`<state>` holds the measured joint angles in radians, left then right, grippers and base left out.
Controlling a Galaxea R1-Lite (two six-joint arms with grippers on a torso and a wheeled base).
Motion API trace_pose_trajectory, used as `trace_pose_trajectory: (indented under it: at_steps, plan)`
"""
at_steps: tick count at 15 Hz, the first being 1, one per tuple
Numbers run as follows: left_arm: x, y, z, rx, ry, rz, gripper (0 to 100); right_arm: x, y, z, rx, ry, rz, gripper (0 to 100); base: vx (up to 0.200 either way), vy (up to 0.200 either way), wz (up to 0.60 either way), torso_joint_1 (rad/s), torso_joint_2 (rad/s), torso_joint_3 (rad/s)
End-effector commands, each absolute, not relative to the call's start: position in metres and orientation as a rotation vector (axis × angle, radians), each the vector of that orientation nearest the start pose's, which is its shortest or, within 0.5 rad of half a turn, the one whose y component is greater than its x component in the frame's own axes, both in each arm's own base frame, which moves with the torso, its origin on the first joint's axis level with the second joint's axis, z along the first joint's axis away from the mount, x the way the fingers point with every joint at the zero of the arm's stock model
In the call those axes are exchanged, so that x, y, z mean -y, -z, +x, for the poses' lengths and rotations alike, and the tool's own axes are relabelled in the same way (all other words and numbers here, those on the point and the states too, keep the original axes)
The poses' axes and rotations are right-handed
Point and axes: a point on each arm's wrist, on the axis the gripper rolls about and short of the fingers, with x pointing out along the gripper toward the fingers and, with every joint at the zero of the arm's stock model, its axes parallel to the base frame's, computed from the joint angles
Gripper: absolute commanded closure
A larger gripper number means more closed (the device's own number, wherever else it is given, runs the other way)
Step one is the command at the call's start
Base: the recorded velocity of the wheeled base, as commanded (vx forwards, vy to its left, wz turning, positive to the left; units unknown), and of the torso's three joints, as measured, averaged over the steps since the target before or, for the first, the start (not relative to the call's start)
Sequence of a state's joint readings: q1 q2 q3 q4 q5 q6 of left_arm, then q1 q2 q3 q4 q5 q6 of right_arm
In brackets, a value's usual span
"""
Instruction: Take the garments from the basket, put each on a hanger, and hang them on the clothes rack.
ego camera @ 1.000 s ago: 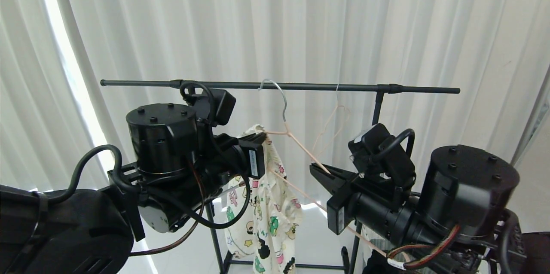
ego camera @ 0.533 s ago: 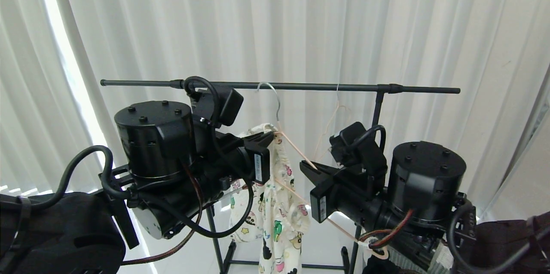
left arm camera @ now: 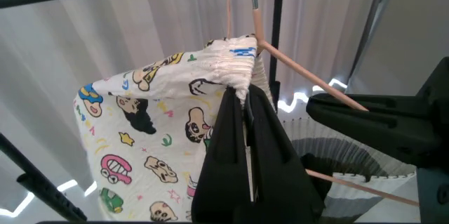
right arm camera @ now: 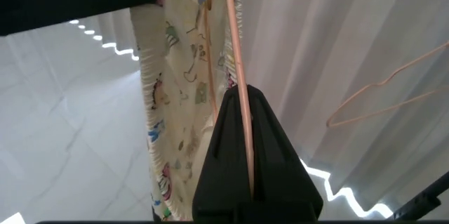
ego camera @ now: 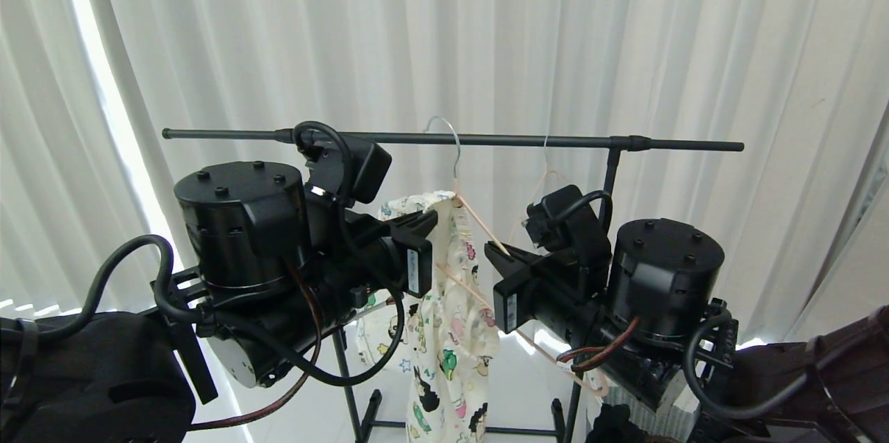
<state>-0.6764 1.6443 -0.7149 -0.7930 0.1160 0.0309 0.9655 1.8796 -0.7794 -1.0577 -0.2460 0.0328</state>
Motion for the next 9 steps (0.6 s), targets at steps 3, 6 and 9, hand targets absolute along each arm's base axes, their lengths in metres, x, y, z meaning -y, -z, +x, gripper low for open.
trace_pose_trajectory:
  at_steps: [3,6,9]
  plan:
    - [0.179,-0.189,0.227,-0.119,0.562,0.101,100,-0.274,-0.166,0.197,-0.009,-0.715,-0.001,100,0.0,0.0,0.0,0.0,0.0,0.0]
    - [0.178,-0.187,0.226,-0.125,0.561,0.106,100,-0.269,-0.173,0.202,0.069,-0.693,-0.039,100,0.0,0.0,0.0,0.0,0.0,0.0]
    - [0.178,-0.186,0.225,-0.123,0.563,0.124,100,-0.264,-0.179,0.201,0.12,-0.681,-0.042,100,0.0,0.0,0.0,0.0,0.0,0.0]
